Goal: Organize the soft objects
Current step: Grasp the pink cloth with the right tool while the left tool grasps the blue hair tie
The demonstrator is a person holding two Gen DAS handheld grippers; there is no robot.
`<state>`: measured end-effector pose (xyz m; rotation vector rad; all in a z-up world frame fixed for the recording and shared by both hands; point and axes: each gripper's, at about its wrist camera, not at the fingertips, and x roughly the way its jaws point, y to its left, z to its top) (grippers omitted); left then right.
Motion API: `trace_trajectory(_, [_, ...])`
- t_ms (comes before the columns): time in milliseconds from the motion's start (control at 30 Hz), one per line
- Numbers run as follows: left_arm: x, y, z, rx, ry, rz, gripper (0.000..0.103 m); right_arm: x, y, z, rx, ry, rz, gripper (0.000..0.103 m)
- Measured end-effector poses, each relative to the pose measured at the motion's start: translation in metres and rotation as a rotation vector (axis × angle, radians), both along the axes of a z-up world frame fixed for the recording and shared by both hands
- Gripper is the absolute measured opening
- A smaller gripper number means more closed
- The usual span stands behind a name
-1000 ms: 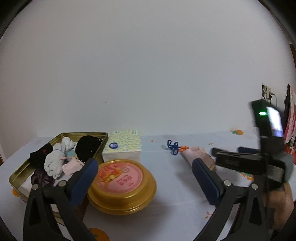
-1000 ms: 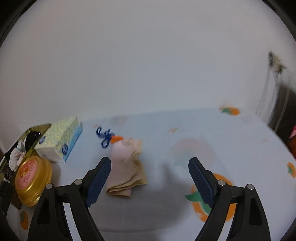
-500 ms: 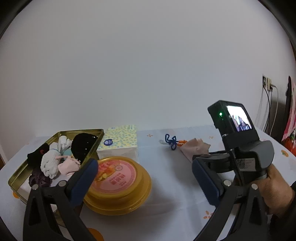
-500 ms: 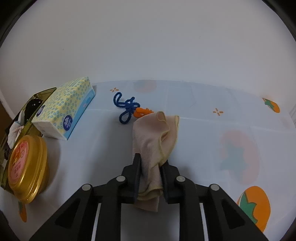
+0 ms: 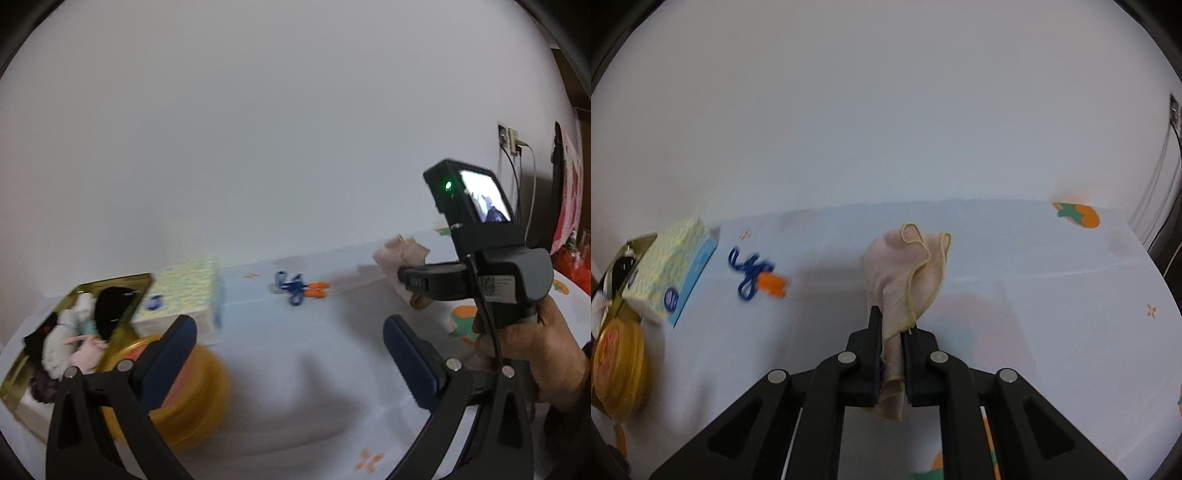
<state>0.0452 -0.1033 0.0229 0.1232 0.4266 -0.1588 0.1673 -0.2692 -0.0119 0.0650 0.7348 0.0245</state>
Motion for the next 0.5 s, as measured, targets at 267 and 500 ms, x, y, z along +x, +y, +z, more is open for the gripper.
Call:
trace_trajectory(267, [0.085, -0.032, -0.005, -0.022, 0.146, 0.041, 0.087, -0.019, -0.021, 0.024, -0.041, -0.175, -0.117, 0.010])
trace_trajectory(500, [0.161, -0.029, -0.022, -0.083, 0.308, 0.153, 0.068, -0.008, -0.031, 0.022, -0.012, -0.173, -0.124, 0.010])
